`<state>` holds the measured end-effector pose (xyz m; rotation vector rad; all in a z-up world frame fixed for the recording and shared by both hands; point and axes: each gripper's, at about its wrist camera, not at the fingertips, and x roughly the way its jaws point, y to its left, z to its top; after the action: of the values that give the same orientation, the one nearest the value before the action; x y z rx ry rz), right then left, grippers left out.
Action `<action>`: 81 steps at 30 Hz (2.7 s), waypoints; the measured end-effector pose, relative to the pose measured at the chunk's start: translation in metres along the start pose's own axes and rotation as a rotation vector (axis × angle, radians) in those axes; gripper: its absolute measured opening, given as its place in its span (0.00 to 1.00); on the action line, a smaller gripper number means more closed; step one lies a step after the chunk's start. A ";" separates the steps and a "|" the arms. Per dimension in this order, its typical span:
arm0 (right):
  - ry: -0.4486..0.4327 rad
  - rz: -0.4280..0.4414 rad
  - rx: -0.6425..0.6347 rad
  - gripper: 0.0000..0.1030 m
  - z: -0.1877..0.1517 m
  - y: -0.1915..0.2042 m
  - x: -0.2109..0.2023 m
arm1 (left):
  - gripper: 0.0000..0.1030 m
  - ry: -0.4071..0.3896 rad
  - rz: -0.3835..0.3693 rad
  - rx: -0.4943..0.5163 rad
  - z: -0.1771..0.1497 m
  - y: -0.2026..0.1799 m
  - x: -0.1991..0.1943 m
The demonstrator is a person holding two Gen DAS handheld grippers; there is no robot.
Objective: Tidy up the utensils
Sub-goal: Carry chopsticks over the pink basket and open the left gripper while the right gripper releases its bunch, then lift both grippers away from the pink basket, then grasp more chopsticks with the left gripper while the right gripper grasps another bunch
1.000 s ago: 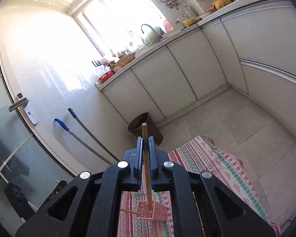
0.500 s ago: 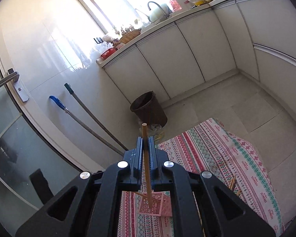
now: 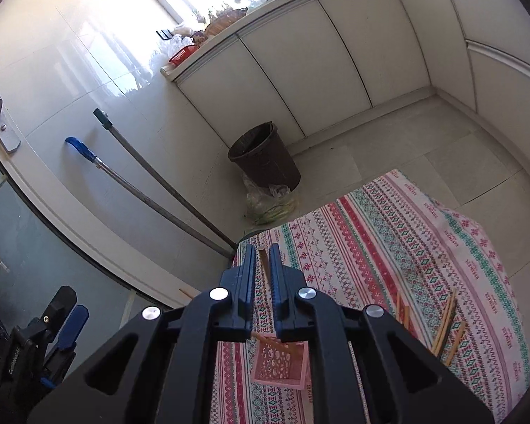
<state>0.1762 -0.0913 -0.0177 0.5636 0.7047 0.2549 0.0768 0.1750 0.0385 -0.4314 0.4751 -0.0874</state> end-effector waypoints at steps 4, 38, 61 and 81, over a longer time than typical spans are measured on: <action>-0.021 -0.023 -0.061 0.18 -0.005 0.009 -0.007 | 0.55 0.006 0.038 0.070 -0.007 -0.012 0.003; -0.161 -0.326 -0.254 0.75 -0.060 -0.019 -0.093 | 0.92 0.044 0.125 0.270 -0.075 -0.066 -0.006; -0.074 -0.443 -0.088 0.94 -0.062 -0.112 -0.115 | 0.93 0.177 0.085 0.389 -0.112 -0.093 0.019; -0.099 -0.216 0.497 0.94 -0.029 -0.237 -0.165 | 0.93 0.767 -0.059 0.578 -0.261 -0.175 0.174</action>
<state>0.0428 -0.3412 -0.0813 0.9576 0.7280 -0.1560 0.1139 -0.1141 -0.1702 0.1816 1.1506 -0.4442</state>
